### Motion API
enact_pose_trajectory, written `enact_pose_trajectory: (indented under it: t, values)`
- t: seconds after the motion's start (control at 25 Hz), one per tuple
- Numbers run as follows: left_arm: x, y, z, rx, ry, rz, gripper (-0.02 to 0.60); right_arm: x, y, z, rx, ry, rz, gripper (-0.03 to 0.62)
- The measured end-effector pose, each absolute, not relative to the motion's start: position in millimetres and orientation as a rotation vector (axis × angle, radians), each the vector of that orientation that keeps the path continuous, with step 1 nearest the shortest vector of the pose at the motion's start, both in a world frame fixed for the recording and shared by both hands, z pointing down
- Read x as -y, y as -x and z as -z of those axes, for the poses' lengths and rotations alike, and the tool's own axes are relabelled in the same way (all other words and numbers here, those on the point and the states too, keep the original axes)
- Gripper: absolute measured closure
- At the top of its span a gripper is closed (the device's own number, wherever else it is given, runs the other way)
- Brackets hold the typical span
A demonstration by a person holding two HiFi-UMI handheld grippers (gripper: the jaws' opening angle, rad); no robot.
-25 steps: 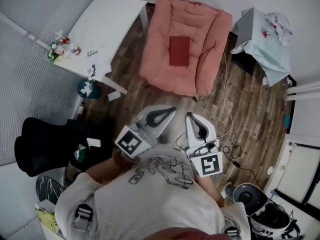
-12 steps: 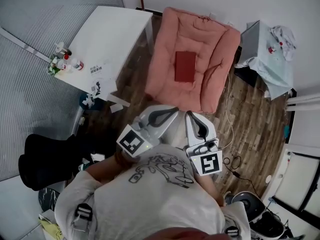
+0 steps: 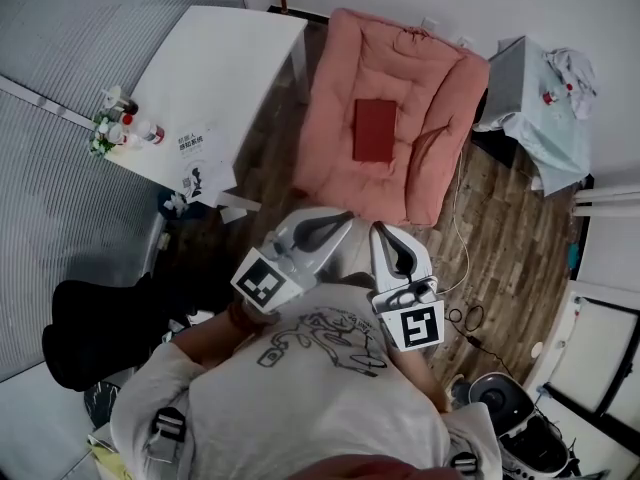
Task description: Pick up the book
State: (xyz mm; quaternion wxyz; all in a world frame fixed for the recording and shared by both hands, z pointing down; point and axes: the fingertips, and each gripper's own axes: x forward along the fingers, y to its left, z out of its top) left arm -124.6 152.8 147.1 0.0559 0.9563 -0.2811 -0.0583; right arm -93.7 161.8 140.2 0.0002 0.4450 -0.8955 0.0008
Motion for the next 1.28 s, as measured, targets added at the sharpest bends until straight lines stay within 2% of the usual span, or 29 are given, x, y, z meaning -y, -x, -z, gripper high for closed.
enact_pose_trajectory:
  t: [0.68,1.28]
  values:
    - [-121,106,-158,0.839,-2.868,0.166,0.578,-130,71,-156,2.782,-1.422,-0.070,0.588]
    - [-27,9,-162,0.831,-2.891,0.125,0.578,-37,-23,-161,2.796,-1.421,-0.051,0.588]
